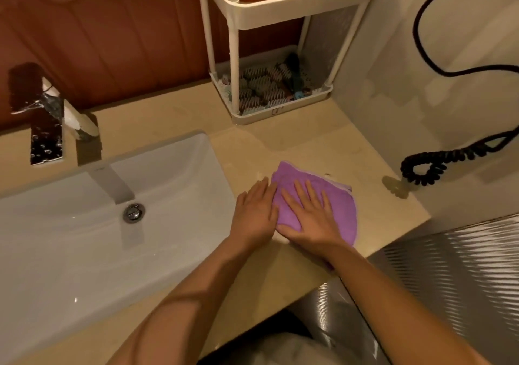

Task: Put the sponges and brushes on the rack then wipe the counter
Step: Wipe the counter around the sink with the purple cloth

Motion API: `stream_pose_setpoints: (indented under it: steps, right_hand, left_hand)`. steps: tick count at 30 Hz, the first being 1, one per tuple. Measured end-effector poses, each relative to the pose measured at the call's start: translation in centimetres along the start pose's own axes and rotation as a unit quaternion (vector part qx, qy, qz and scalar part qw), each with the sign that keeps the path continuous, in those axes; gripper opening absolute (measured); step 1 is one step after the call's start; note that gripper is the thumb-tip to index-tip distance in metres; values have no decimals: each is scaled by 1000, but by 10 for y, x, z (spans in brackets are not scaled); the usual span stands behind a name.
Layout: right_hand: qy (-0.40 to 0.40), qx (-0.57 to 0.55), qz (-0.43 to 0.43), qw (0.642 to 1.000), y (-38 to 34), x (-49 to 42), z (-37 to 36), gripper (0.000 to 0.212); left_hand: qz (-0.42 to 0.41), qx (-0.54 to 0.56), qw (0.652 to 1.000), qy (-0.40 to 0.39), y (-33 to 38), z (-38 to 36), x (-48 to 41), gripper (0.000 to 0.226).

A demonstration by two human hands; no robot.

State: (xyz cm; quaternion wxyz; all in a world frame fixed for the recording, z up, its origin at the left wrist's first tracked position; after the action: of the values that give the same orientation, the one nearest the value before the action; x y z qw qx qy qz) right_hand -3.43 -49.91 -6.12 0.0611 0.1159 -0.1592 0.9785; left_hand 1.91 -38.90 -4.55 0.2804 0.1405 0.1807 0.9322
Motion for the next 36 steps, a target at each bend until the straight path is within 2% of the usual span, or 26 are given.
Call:
stream_pose_setpoints:
  steps: [3, 5, 7, 8, 10, 12, 14, 16, 19, 25, 28, 31, 33, 36]
  right_hand:
    - [1, -36, -84, 996, 6, 18, -5, 94]
    - [-43, -52, -96, 993, 8, 25, -4, 94]
    - [-78, -81, -92, 989, 15, 34, 4, 84]
    - [-70, -95, -82, 990, 19, 36, 11, 77]
    - [11, -88, -46, 995, 29, 36, 34, 58]
    - [74, -19, 2, 997, 28, 30, 48, 60]
    - [61, 37, 57, 996, 22, 19, 44, 68]
    - [7, 64, 80, 995, 30, 5, 30, 72]
    - [-24, 57, 58, 996, 48, -13, 17, 71]
    - [102, 79, 38, 991, 51, -47, 28, 51]
    - [118, 38, -9, 992, 50, -65, 31, 54]
    - [110, 28, -54, 992, 49, -76, 33, 60]
    - [77, 28, -70, 994, 51, -85, 29, 63]
    - [60, 30, -74, 995, 52, -90, 31, 57]
  left_hand:
    - [28, 11, 999, -12, -4, -9, 12, 51]
    - [40, 33, 999, 7, -6, -3, 18, 50]
    - [30, 48, 998, 17, 0, 0, 21, 51]
    - [23, 53, 998, 18, 5, 1, 22, 51]
    - [1, 48, 999, 17, 20, -5, 22, 52]
    - [-26, 13, 999, 35, 36, -11, 27, 51]
    - [-32, -21, 999, 31, 48, -28, 26, 49]
    - [4, -62, 998, -1, 52, -38, 18, 51]
    - [48, -97, 993, -53, 46, -49, 5, 58]
    - [26, -91, 995, 13, 29, -32, -39, 67]
    - [-12, -125, 992, -32, 19, -20, -63, 84]
    - [-23, -176, 983, -39, 14, -12, -78, 73]
    - [-22, -206, 977, -55, 12, -7, -87, 63]
    - [-13, -279, 956, -85, 13, 4, -96, 63]
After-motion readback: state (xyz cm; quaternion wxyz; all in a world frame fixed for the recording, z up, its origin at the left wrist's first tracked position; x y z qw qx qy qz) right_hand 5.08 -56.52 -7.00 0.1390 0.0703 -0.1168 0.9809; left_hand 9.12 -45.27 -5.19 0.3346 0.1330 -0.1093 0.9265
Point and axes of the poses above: each hand's wrist, its own x-axis away from the middle knuckle, its own z-axis out of the back of the hand, y = z × x, the point moved 7 cm from there along -x, towards the middle knuckle, and after that the axes turned 4 degrees about -x, right-handed, at the moved point
